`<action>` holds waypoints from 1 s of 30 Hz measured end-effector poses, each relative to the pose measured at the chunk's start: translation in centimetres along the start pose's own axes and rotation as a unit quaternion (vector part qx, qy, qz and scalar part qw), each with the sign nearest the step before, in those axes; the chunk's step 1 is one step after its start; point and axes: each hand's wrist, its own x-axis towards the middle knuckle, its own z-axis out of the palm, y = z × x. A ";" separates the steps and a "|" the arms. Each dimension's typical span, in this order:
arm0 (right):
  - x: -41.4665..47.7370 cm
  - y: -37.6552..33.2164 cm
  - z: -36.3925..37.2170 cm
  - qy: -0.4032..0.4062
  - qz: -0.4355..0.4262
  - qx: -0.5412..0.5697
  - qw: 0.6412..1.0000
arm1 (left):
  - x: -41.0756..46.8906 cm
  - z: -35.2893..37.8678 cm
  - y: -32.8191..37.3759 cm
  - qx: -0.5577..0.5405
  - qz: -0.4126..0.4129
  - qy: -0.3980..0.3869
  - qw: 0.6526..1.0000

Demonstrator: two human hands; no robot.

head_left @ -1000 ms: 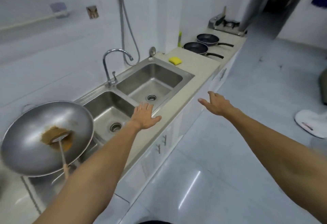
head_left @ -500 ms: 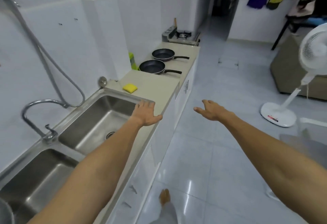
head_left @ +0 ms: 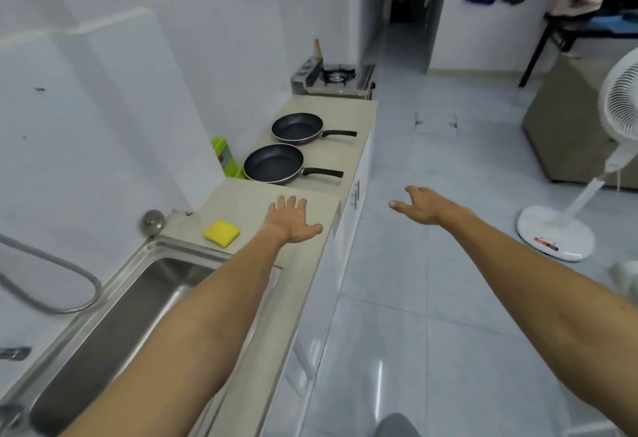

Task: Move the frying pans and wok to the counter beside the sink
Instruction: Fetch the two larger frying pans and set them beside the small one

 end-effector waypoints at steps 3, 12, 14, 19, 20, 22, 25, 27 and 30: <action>5.2 1.2 -1.7 -0.007 -0.006 0.004 1.000 | 5.4 -1.4 0.6 -0.013 -0.010 -0.003 1.000; 23.3 7.8 -9.5 -0.039 -0.026 -0.035 0.998 | 23.1 -3.2 6.6 -0.074 -0.041 -0.007 0.996; 27.1 9.9 -10.6 -0.039 -0.031 -0.046 0.998 | 26.4 -2.8 8.4 -0.076 -0.058 -0.016 0.995; 36.2 13.3 -13.3 -0.091 -0.041 -0.095 0.990 | 32.4 -1.5 11.8 -0.124 -0.082 -0.035 0.988; 38.3 13.4 -13.6 -0.098 -0.046 -0.101 0.989 | 33.8 -1.2 11.7 -0.115 -0.089 -0.030 0.989; 42.3 12.8 -13.4 -0.107 -0.059 -0.116 0.986 | 36.2 -0.6 11.0 -0.114 -0.119 -0.040 0.986; 47.1 10.7 -11.4 -0.142 -0.095 -0.127 0.977 | 38.8 1.1 10.0 -0.142 -0.151 -0.054 0.977; 50.3 8.3 -10.5 -0.164 -0.115 -0.133 0.971 | 40.9 1.5 9.0 -0.166 -0.174 -0.049 0.969; 55.0 4.4 -8.9 -0.189 -0.145 -0.123 0.963 | 43.9 2.6 7.1 -0.185 -0.213 -0.049 0.958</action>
